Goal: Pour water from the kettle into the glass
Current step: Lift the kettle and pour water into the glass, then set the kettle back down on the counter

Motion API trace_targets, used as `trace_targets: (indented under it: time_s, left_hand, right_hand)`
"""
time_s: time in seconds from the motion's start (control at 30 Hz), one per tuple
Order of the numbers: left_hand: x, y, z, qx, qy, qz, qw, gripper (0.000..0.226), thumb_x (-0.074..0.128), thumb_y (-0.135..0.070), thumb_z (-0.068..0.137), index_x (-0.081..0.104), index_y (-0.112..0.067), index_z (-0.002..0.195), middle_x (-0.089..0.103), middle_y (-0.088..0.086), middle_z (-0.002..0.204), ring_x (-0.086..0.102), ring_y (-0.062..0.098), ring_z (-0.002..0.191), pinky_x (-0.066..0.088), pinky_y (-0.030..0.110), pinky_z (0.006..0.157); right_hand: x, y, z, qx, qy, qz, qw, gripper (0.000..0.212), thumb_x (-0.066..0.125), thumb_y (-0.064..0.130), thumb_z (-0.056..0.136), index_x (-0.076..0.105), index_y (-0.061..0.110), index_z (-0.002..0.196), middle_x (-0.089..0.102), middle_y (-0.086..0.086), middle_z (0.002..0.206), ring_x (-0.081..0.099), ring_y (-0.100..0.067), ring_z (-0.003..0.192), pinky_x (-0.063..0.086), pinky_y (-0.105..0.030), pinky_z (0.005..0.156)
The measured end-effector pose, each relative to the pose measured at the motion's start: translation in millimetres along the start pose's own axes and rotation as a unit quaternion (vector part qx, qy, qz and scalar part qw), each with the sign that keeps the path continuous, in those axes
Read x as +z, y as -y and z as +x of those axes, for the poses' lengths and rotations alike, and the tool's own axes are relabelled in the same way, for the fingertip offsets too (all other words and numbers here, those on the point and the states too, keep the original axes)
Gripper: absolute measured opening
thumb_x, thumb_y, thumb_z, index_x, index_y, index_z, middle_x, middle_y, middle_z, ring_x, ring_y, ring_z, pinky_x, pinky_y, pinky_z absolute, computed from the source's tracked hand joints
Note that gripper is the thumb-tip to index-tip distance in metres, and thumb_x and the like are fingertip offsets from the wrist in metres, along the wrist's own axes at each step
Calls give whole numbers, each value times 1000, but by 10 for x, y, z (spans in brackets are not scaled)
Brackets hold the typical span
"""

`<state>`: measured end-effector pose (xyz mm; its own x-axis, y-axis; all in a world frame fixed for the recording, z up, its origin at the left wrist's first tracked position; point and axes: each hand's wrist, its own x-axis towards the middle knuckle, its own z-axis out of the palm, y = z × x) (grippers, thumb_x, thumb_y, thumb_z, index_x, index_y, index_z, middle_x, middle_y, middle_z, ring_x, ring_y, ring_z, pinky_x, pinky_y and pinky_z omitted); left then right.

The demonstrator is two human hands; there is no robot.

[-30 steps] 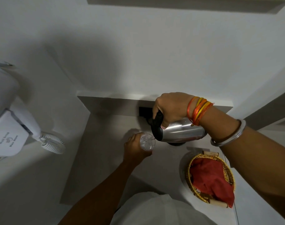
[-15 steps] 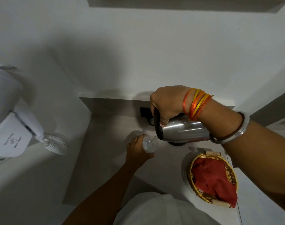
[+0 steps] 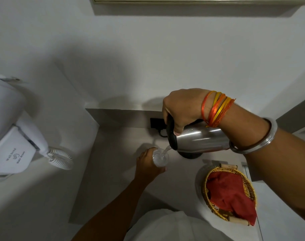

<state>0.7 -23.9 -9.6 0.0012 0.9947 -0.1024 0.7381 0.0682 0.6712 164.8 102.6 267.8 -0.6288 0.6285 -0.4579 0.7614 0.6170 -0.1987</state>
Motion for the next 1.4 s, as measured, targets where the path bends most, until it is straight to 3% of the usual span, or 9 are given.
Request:
trace_targets:
  time_s: [0.17, 0.37, 0.47, 0.8, 0.9, 1.07, 1.2, 1.3, 1.4]
  left_hand:
    - [-4, -5, 1, -26, -4, -27, 999, 70, 100, -34, 59, 68, -18, 119, 74, 0, 114, 71, 22, 104, 58, 37, 91]
    - [-31, 4, 25, -50, -12, -60, 997, 84, 98, -52, 53, 64, -24, 124, 71, -4, 119, 69, 19, 108, 59, 40, 94]
    - [-27, 29, 34, -56, -14, -72, 996, 89, 91, -61, 49, 64, -26, 126, 70, -4, 122, 68, 21, 112, 58, 43, 98]
    - [57, 141, 56, -46, -31, -74, 996, 81, 103, -36, 52, 66, -27, 123, 72, -7, 119, 71, 17, 107, 60, 34, 93]
    - [71, 140, 64, -45, -24, -70, 996, 78, 102, -39, 51, 67, -30, 120, 73, -10, 115, 72, 13, 103, 60, 31, 90]
    - [86, 140, 62, -49, -14, -73, 996, 81, 102, -42, 49, 67, -33, 121, 73, -14, 116, 71, 8, 104, 55, 17, 88]
    - [84, 165, 67, -51, -14, -73, 996, 80, 101, -43, 49, 66, -36, 120, 73, -16, 115, 71, 7, 103, 57, 19, 86]
    - [90, 187, 61, -45, -16, -68, 997, 81, 101, -46, 49, 64, -36, 121, 72, -15, 116, 71, 9, 104, 60, 28, 88]
    - [111, 177, 48, -36, -16, -79, 996, 83, 104, -40, 52, 64, -30, 124, 73, -10, 118, 71, 12, 107, 57, 21, 88]
  right_hand:
    - [86, -163, -51, 11, -18, 62, 998, 42, 94, 29, 65, 80, 29, 105, 77, 10, 94, 70, -11, 87, 58, -38, 88]
    - [582, -664, -99, 5, -65, 245, 967, 42, 93, 20, 68, 81, 32, 107, 79, 14, 97, 71, -3, 90, 56, -29, 90]
    - [970, -934, -147, 24, -120, 352, 928, 44, 94, 13, 67, 82, 30, 106, 80, 14, 95, 73, -4, 89, 56, -24, 86]
    - [1927, -1411, -282, 92, -326, 577, 743, 47, 81, -11, 75, 75, 7, 118, 78, -11, 112, 74, -15, 101, 59, -24, 89]
    - [2082, -1445, -283, 114, -345, 602, 711, 49, 76, -15, 77, 70, -1, 124, 75, -15, 115, 73, -10, 98, 59, -22, 87]
    - [2278, -1472, -277, 140, -361, 637, 667, 52, 72, -19, 78, 70, 6, 123, 76, -7, 109, 72, -11, 95, 58, -20, 81]
    - [2374, -1521, -285, 142, -351, 642, 666, 53, 71, -20, 78, 68, 2, 127, 74, -11, 113, 70, -18, 101, 60, -24, 86]
    - [2409, -1533, -358, 152, -336, 615, 697, 54, 74, -16, 79, 69, 6, 127, 76, -4, 114, 71, -13, 104, 57, -28, 99]
    - [2414, -1486, -402, 187, -345, 551, 737, 57, 79, -6, 81, 67, 14, 133, 69, -8, 120, 65, -13, 109, 50, -30, 107]
